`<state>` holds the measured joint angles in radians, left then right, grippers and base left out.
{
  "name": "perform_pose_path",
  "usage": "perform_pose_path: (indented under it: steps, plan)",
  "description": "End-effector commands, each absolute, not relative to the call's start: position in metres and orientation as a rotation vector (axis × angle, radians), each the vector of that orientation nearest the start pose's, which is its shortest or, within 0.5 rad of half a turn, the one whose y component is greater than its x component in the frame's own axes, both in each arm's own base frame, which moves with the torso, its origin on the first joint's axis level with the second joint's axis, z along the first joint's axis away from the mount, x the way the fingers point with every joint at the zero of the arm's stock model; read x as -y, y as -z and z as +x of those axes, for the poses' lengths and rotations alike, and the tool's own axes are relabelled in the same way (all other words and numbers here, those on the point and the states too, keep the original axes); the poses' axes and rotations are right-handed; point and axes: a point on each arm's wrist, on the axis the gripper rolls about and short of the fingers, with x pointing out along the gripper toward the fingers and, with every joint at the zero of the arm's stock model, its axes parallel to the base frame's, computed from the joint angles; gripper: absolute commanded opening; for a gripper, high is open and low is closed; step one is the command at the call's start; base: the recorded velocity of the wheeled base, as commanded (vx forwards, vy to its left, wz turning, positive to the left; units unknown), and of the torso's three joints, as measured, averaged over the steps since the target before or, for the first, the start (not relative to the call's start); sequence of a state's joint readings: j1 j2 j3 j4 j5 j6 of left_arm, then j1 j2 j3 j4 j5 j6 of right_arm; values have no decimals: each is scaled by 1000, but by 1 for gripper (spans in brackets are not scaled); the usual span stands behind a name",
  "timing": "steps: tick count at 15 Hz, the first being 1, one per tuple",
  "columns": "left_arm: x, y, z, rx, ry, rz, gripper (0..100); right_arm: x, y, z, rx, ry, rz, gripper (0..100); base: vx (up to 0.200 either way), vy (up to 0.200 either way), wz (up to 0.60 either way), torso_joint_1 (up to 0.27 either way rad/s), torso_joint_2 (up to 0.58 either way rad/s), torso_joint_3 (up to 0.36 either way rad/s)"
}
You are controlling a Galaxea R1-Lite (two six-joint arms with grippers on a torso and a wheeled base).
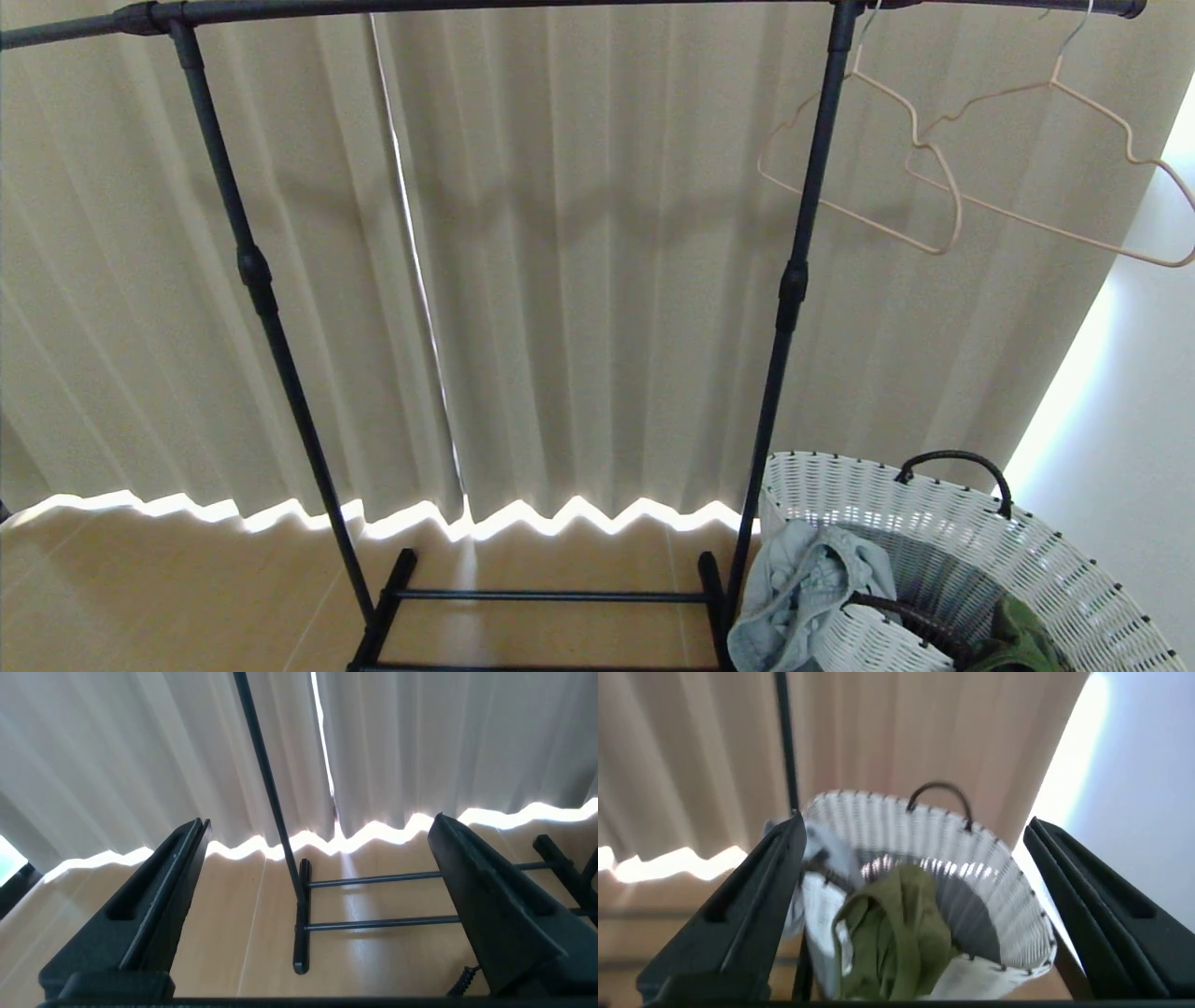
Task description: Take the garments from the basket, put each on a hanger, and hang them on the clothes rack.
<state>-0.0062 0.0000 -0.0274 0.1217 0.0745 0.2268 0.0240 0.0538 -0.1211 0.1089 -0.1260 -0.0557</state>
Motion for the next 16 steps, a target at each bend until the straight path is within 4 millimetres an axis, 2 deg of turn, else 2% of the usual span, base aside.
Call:
perform_pose_path:
  steps: [1,2,3,6,7,8,10,11,13,16]
  plan:
    - [-2,-71,-25,-101,-60,229,100,4,-133,-6,-204,-23,-92,100,0,0,0,0,0,0]
    - [-2,-71,-25,-101,-58,228,100,1,-143,10,-295,-41,-110,100,0,0,0,0,0,0]
    - [-2,-71,-25,-102,-58,229,100,-2,-144,30,-416,-45,-128,100,0,0,0,0,0,0]
    - [-2,-70,-25,-103,-58,234,100,-8,-129,74,-724,-56,-250,100,0,0,0,0,0,0]
    - [-2,-70,-25,-103,-58,234,100,-8,-126,80,-767,-53,-285,100,0,0,0,0,0,0]
    - [-2,-70,-25,-104,-56,234,100,-3,-118,94,-870,-41,-402,100,0,0,0,0,0,0]
    - [-2,-71,-25,-104,-54,237,100,11,-107,109,-988,-27,-527,100,0,0,0,0,0,0]
    - [-2,-71,-25,-104,-53,237,100,12,-107,110,-991,-26,-531,100,0,0,0,0,0,0]
    - [-2,-71,-25,-104,-53,237,100,25,-80,132,-1109,-73,-616,100,0,0,0,0,0,0]
    - [-2,-71,-25,-104,-53,237,100,27,-55,147,-1143,-105,-641,100,0,0,0,0,0,0]
